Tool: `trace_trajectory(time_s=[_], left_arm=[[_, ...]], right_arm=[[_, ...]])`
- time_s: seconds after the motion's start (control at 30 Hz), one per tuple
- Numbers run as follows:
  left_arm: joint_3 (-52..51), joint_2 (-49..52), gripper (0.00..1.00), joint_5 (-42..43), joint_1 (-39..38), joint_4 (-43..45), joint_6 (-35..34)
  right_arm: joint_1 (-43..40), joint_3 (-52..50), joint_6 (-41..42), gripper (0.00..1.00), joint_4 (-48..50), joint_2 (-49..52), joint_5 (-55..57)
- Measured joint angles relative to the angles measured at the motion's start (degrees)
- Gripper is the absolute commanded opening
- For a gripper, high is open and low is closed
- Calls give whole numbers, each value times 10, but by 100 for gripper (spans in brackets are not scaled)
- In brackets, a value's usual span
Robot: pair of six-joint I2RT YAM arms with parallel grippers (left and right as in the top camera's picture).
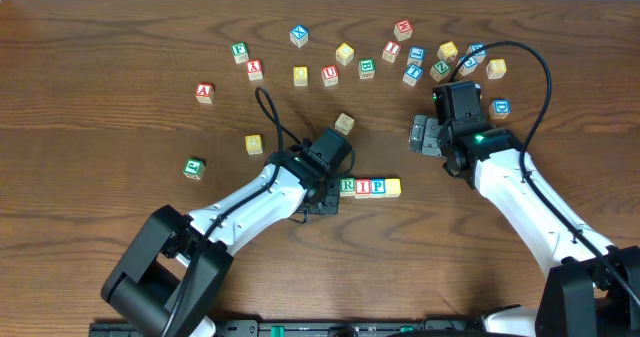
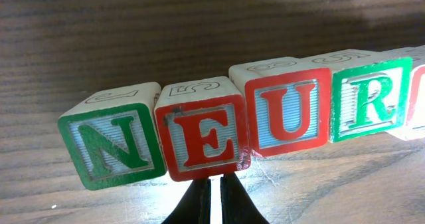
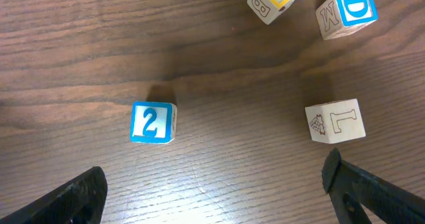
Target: Spell out NEURIPS
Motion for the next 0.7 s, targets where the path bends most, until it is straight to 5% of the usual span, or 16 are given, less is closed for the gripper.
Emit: trace_trajectory(time_s=[0.7], left_arm=[[0,0,8,14,0,-14,0]], right_arm=[[0,0,0,99,0,0,0]])
